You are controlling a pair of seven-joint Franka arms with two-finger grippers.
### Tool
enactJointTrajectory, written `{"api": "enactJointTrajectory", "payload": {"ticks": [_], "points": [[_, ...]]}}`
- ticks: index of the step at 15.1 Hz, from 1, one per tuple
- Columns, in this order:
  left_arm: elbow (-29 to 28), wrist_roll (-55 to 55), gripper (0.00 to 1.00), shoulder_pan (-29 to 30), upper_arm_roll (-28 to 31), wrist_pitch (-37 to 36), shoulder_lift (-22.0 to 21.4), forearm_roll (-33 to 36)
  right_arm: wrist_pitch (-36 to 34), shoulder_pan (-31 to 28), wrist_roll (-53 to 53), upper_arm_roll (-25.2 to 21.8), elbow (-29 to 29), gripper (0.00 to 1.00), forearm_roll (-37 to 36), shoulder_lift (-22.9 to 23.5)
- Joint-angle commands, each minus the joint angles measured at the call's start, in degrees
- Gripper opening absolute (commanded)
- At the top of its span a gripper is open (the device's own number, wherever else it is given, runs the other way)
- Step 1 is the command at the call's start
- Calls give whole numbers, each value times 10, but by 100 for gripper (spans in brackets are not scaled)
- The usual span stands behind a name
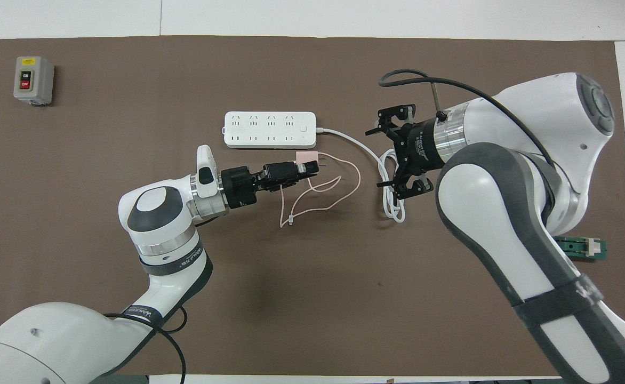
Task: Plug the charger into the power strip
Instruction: 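Carry the charger toward the strip end while the right gripper withdraws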
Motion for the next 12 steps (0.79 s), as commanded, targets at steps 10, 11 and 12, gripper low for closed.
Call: {"api": "enactJointTrajectory", "payload": {"ticks": [10,11,12], "points": [[14,-112,0,75,2,62,-24,191,-133,-65,-334,3,-7,100,-204,-89],[16,-132,0,79,5,76,-29,219,-145,-74,-366,3,-7,100,-207,-98],[22,-148,0,80,7,81,-31,250,-158,-77,-397,3,-7,100,-215,-106]]}}
